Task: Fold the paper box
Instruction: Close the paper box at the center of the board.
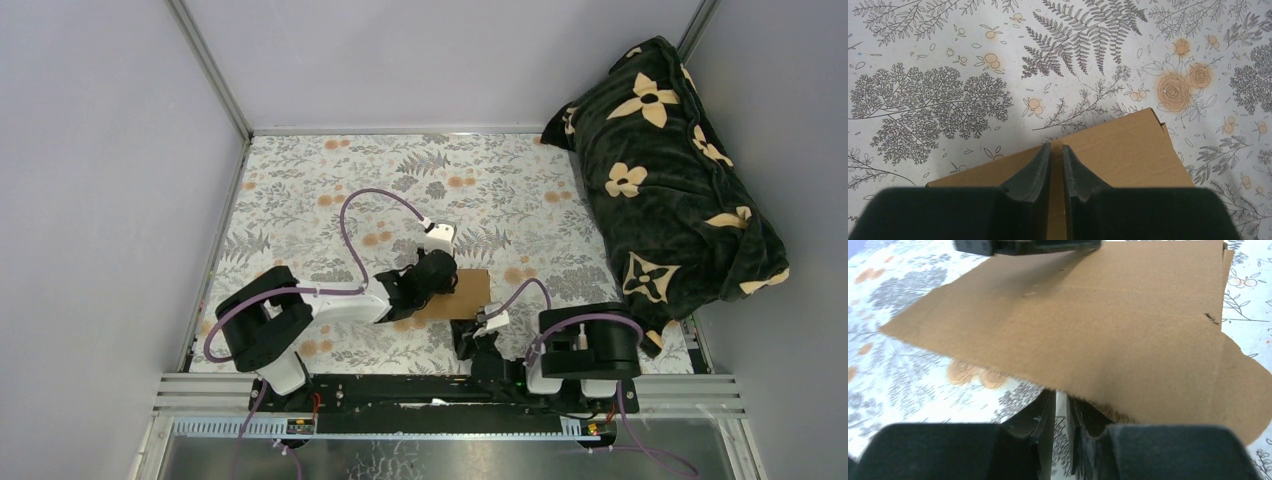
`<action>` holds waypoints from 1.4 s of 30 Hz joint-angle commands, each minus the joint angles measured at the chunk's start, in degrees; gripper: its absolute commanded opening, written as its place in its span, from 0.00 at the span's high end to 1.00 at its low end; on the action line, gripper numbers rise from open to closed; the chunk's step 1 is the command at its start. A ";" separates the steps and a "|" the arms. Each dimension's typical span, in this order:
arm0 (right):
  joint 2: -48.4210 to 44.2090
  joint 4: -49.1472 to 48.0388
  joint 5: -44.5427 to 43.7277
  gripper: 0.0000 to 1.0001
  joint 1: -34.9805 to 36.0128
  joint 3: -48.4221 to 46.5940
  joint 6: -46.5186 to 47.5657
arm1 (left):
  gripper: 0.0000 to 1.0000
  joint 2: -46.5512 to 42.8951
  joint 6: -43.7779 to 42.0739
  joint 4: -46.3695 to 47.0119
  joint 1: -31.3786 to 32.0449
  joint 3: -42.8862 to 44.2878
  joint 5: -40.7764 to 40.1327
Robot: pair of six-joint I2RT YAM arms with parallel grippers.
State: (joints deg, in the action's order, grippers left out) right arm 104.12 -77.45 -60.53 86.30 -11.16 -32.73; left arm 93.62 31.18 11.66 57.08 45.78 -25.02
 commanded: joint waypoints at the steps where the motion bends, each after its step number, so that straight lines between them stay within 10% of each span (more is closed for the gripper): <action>1: -9.30 -0.28 1.79 0.78 3.20 2.60 2.33 | 0.81 1.74 1.32 1.87 0.95 -2.20 -4.12; 6: -28.52 10.30 8.65 0.74 4.71 8.38 1.33 | 0.81 1.65 1.13 2.14 1.02 -2.70 -5.51; 17: -79.93 72.12 4.57 0.74 4.59 -1.01 -0.51 | 0.82 0.65 1.50 3.41 1.17 -3.74 -6.03; 23: -72.14 86.62 -0.12 0.75 2.75 -9.81 -4.92 | 0.82 -0.01 1.43 3.01 2.65 -3.68 -8.26; 31: -54.21 84.22 22.72 0.75 -18.58 -18.88 -1.29 | 0.81 -2.10 1.24 1.79 4.65 -3.86 -11.58; 42: -41.85 80.29 36.87 0.76 -22.54 -21.71 -0.72 | 0.81 -2.45 1.49 0.63 5.21 -3.03 -13.04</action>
State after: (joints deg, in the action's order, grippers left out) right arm 61.32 5.96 -30.22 64.20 -32.93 -33.32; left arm 92.25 32.45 13.10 61.91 42.63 -35.20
